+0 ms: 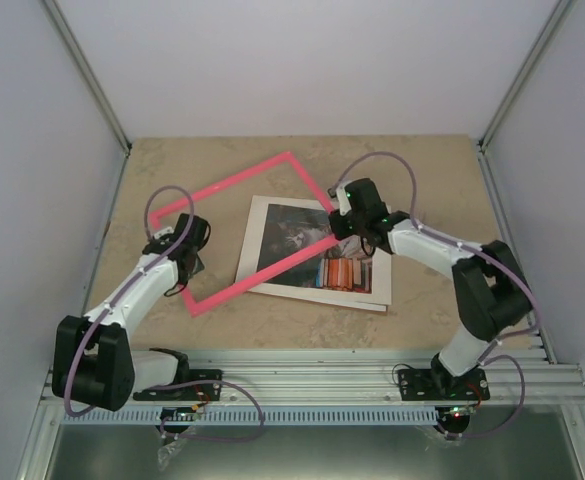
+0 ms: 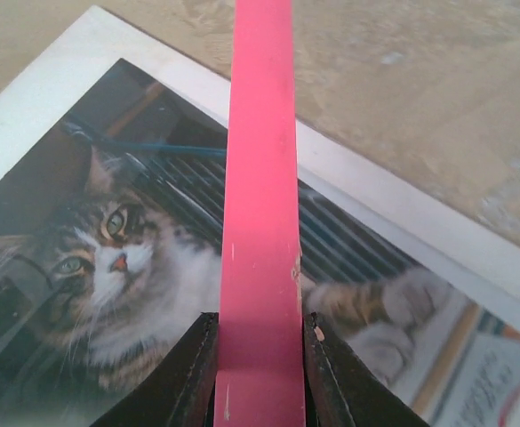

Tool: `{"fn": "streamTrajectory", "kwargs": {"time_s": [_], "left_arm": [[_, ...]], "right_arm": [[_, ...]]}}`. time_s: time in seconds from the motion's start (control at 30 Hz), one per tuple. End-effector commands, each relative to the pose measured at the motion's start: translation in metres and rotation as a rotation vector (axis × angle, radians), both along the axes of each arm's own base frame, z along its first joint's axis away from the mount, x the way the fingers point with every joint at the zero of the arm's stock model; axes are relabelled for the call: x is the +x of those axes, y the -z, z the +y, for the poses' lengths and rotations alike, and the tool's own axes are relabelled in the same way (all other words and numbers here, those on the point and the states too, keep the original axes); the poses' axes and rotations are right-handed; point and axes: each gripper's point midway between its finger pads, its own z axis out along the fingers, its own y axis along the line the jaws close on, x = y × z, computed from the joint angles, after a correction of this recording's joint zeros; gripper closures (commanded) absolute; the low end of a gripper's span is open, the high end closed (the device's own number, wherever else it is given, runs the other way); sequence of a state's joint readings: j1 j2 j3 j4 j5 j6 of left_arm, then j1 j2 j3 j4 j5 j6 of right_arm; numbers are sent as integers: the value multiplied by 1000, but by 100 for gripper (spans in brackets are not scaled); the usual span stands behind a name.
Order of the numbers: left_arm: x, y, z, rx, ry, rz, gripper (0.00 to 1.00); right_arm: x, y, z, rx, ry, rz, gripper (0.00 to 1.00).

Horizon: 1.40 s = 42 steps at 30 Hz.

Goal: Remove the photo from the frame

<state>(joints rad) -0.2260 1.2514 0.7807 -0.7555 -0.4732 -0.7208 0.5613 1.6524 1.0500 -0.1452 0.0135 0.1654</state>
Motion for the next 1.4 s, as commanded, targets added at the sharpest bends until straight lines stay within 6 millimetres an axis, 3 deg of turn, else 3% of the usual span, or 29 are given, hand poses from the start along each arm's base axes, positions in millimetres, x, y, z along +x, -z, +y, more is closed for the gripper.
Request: {"fn": "streamTrajectory", "kwargs": {"time_s": [0.0,0.23,0.4,0.63,0.83,0.93,1.07,1.23,1.37], "left_arm": [[12,2,-1,-142,-211,-206,100],[-17,21,16,-168,-368,-240,100],[-27,31,19,-184,-393,-244,100],[-38,41,24,-162,-433,-215,100],[-50,39,35,-105,-541,-176,100],[-48,36,36,-103,-558,-186,100],[-45,25,41,-100,-598,-232,100],[-37,12,49,-90,-639,-285,100],[-33,9,57,-98,-700,-312,100]], "right_arm": [[-3,-34,80,168,-297,-84,90],[4,-16,94,169,-337,-50,73],[9,-17,95,178,-337,-47,56],[-2,-33,90,216,-339,-52,32],[-22,-76,80,276,-348,-110,12],[-35,-100,68,294,-336,-162,8],[-51,-111,46,299,-292,-222,6],[-67,-95,18,288,-212,-252,6],[-76,-79,9,310,-177,-242,5]]}}
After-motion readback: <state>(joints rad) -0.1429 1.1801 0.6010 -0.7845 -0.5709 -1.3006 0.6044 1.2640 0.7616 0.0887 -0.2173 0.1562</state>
